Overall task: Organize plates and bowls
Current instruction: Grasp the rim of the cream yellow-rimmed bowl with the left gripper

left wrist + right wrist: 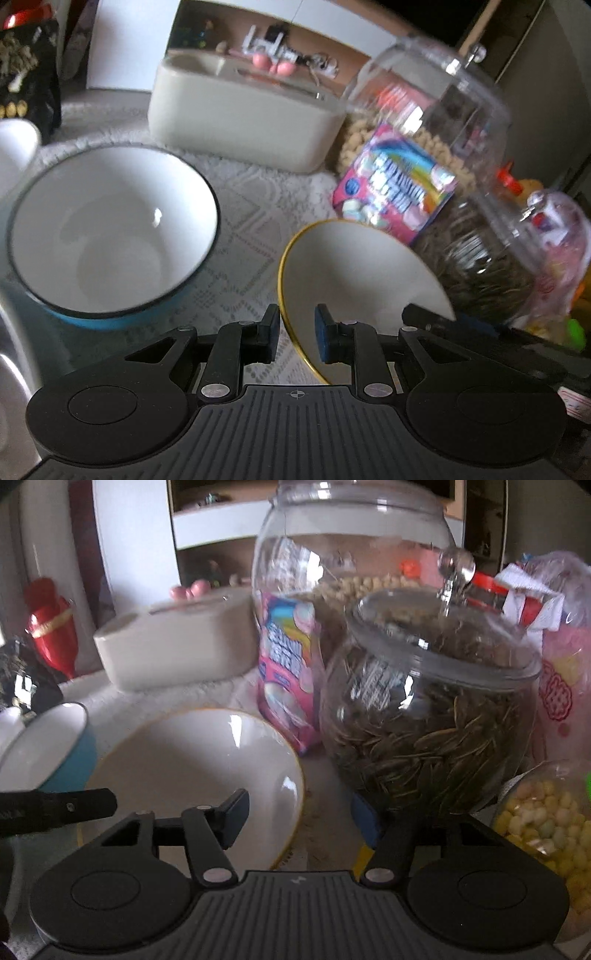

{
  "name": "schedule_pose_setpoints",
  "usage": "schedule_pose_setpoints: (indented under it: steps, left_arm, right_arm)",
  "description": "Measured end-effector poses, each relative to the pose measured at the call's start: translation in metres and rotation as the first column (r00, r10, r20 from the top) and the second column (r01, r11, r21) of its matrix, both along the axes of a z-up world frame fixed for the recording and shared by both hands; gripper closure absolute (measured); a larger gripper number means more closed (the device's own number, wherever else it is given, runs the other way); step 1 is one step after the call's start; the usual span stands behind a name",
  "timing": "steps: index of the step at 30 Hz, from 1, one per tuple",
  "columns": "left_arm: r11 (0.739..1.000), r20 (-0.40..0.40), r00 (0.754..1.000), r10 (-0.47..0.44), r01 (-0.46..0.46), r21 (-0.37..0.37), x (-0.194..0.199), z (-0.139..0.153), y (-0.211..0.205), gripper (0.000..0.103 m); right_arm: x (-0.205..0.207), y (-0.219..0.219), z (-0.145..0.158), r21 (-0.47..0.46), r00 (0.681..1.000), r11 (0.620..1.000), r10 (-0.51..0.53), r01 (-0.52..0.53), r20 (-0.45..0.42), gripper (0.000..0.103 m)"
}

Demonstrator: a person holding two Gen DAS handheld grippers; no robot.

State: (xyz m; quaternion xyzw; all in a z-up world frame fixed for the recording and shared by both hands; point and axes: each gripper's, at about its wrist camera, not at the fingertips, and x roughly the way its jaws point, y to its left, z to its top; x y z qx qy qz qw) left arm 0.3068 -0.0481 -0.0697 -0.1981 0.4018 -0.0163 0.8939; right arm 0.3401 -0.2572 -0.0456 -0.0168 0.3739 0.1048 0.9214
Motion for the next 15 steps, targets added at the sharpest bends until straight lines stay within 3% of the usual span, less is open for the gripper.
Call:
schedule_pose_setpoints:
  steps: [5, 9, 15]
  left_arm:
    - [0.999, -0.059, 0.997, -0.047, 0.048, 0.010, 0.019, -0.015, -0.007, 0.080]
    - [0.998, -0.079, 0.995, -0.061, 0.061, -0.004, 0.019, -0.015, -0.007, 0.081]
    - [0.995, -0.099, 0.990, -0.098, 0.100, 0.016, -0.003, -0.008, 0.001, 0.080]
  right_arm:
    - [0.016, 0.004, -0.010, 0.026, 0.997, 1.000, 0.016, -0.014, -0.073, 0.050]
    - [0.027, 0.008, -0.012, 0.102, 0.988, 0.994, 0.046, -0.031, -0.145, 0.065]
    - [0.008, 0.020, -0.006, 0.102, 0.987, 0.991, 0.098, -0.085, -0.124, 0.064]
